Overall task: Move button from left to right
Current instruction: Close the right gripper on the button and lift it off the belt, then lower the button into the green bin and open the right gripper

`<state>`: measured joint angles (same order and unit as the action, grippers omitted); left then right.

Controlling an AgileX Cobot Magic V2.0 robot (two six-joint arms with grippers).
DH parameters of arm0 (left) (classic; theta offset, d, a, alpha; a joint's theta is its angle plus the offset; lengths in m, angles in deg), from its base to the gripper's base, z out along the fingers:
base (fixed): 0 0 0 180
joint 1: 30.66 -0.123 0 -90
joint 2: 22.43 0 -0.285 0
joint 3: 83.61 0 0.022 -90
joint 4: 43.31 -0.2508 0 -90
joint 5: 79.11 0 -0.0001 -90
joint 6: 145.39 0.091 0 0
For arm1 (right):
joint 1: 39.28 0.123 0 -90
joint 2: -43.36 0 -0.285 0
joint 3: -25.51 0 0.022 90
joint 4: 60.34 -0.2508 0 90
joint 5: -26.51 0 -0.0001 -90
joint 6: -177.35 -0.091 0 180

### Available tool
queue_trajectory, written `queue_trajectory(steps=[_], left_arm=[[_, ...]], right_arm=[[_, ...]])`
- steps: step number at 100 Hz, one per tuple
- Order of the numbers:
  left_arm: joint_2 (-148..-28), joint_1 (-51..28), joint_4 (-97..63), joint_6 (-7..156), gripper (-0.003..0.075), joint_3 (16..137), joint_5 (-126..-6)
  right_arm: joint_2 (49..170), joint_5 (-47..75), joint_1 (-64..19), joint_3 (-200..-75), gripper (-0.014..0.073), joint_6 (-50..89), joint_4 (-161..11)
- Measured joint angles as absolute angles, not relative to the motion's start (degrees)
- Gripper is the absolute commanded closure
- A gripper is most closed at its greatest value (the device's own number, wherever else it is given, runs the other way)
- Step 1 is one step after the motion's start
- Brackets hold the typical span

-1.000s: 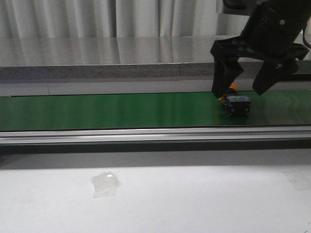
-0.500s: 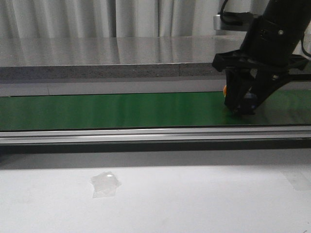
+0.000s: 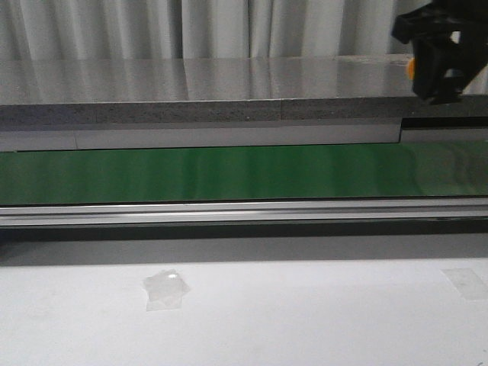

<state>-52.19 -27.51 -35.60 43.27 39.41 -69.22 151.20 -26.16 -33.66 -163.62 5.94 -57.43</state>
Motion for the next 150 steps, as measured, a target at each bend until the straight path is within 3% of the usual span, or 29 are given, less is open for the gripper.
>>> queue_trajectory(steps=[37, 70, 150], left_arm=[[-52.2, -27.5, -35.6, 43.3, 0.074, 39.4, -69.2], [-52.2, -27.5, -35.6, 43.3, 0.074, 39.4, -69.2], [-52.2, -27.5, -35.6, 43.3, 0.074, 39.4, -69.2]], right_arm=[[151.2, -24.0, -50.5, -163.6, 0.0484, 13.2, -56.6], [153.8, -21.7, -60.5, -163.7, 0.0484, 20.1, -58.5], [166.2, -20.5, -63.2, -163.7, 0.048, 22.9, -61.5]])
